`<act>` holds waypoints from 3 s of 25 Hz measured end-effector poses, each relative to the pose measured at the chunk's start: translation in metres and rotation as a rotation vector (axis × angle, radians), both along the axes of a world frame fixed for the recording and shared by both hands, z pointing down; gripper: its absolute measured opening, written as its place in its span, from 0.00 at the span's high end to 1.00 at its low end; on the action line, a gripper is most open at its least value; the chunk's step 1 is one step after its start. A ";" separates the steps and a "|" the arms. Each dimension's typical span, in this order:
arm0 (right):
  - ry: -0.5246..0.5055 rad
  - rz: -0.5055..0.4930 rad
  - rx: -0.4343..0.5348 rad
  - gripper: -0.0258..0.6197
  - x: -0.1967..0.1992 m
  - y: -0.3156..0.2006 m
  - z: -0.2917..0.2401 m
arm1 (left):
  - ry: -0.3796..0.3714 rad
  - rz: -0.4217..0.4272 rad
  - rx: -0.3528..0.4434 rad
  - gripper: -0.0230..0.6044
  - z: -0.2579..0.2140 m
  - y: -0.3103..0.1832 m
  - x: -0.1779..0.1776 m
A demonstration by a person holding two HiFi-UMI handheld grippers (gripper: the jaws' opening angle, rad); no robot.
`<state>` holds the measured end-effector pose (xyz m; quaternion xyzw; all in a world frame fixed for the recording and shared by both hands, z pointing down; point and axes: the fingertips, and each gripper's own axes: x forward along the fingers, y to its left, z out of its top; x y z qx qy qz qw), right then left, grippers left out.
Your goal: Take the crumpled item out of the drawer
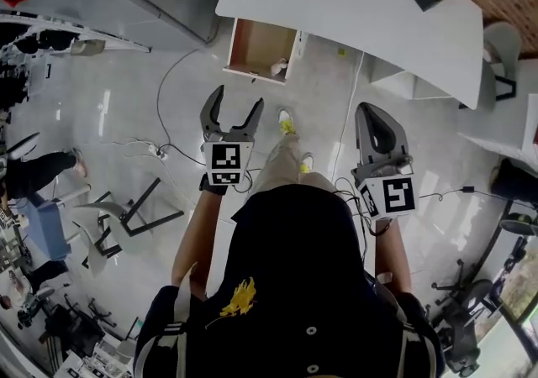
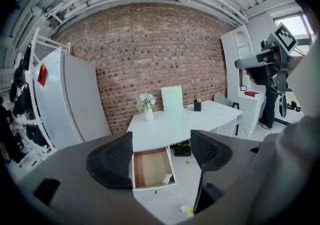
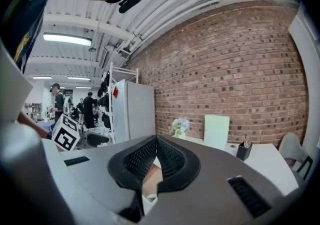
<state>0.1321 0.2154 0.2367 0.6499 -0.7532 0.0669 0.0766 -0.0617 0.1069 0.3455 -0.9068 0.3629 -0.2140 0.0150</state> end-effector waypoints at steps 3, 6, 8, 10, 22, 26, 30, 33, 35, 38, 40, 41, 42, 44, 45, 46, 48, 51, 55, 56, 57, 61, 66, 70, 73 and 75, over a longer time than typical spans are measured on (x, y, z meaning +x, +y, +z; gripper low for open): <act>-0.017 0.020 -0.019 0.92 0.007 -0.026 -0.001 | -0.014 -0.014 -0.053 0.38 0.027 -0.030 -0.005; -0.005 0.028 -0.059 0.92 0.015 -0.059 -0.001 | 0.021 -0.031 -0.117 0.38 0.047 -0.065 -0.001; 0.010 0.013 -0.088 0.92 0.017 -0.082 0.005 | 0.039 -0.031 -0.145 0.38 0.060 -0.085 0.005; 0.017 -0.007 -0.122 0.92 0.015 -0.102 0.015 | 0.025 -0.010 -0.152 0.38 0.078 -0.099 0.012; 0.033 -0.150 -0.329 0.92 -0.005 -0.188 0.107 | -0.152 -0.005 -0.383 0.38 0.279 -0.151 0.018; 0.034 -0.223 -0.454 0.92 -0.011 -0.208 0.171 | -0.249 0.063 -0.425 0.38 0.343 -0.168 0.036; -0.023 -0.274 -0.513 0.92 -0.016 -0.234 0.224 | -0.369 0.133 -0.483 0.38 0.415 -0.176 0.056; -0.015 -0.301 -0.549 0.92 -0.008 -0.248 0.257 | -0.443 0.204 -0.502 0.38 0.460 -0.184 0.083; -0.013 -0.301 -0.598 0.92 0.001 -0.250 0.278 | -0.487 0.244 -0.514 0.38 0.488 -0.185 0.101; -0.030 -0.289 -0.676 0.92 0.013 -0.245 0.302 | -0.579 0.281 -0.537 0.38 0.539 -0.178 0.114; -0.033 -0.291 -0.702 0.92 0.022 -0.243 0.314 | -0.626 0.316 -0.575 0.38 0.563 -0.172 0.125; -0.033 -0.292 -0.705 0.92 0.027 -0.243 0.319 | -0.646 0.337 -0.595 0.38 0.572 -0.170 0.131; -0.036 -0.291 -0.695 0.92 0.032 -0.244 0.322 | -0.666 0.357 -0.611 0.38 0.580 -0.169 0.136; -0.041 -0.290 -0.668 0.92 0.040 -0.246 0.326 | -0.705 0.379 -0.619 0.39 0.592 -0.170 0.143; -0.038 -0.292 -0.668 0.92 0.044 -0.246 0.327 | -0.727 0.378 -0.614 0.41 0.598 -0.171 0.144; -0.031 -0.293 -0.675 0.92 0.048 -0.246 0.327 | -0.750 0.371 -0.610 0.48 0.603 -0.173 0.144; -0.020 -0.290 -0.674 0.92 0.055 -0.247 0.325 | -0.788 0.340 -0.622 0.69 0.612 -0.173 0.140; -0.028 -0.272 -0.652 0.92 0.061 -0.251 0.322 | -0.780 0.275 -0.660 0.82 0.615 -0.174 0.135; -0.020 -0.275 -0.648 0.92 0.057 -0.247 0.310 | -0.703 0.166 -0.640 0.85 0.580 -0.179 0.125; -0.013 -0.279 -0.645 0.92 0.054 -0.248 0.305 | -0.673 0.137 -0.629 0.85 0.565 -0.181 0.122; -0.008 -0.283 -0.627 0.92 0.051 -0.251 0.300 | -0.631 0.106 -0.619 0.85 0.544 -0.183 0.121; -0.009 -0.279 -0.553 0.92 0.047 -0.273 0.272 | -0.385 -0.032 -0.580 0.86 0.426 -0.192 0.126; 0.026 -0.343 -0.464 0.92 0.035 -0.318 0.216 | -0.225 -0.122 -0.445 0.86 0.266 -0.199 0.124; 0.020 -0.403 -0.352 0.92 0.018 -0.366 0.166 | -0.053 -0.211 -0.266 0.86 0.135 -0.232 0.123; 0.064 -0.471 -0.290 0.92 -0.005 -0.384 0.122 | 0.053 -0.266 -0.122 0.86 0.041 -0.250 0.111; 0.087 -0.516 -0.245 0.92 -0.024 -0.397 0.092 | 0.097 -0.312 -0.031 0.86 -0.015 -0.262 0.090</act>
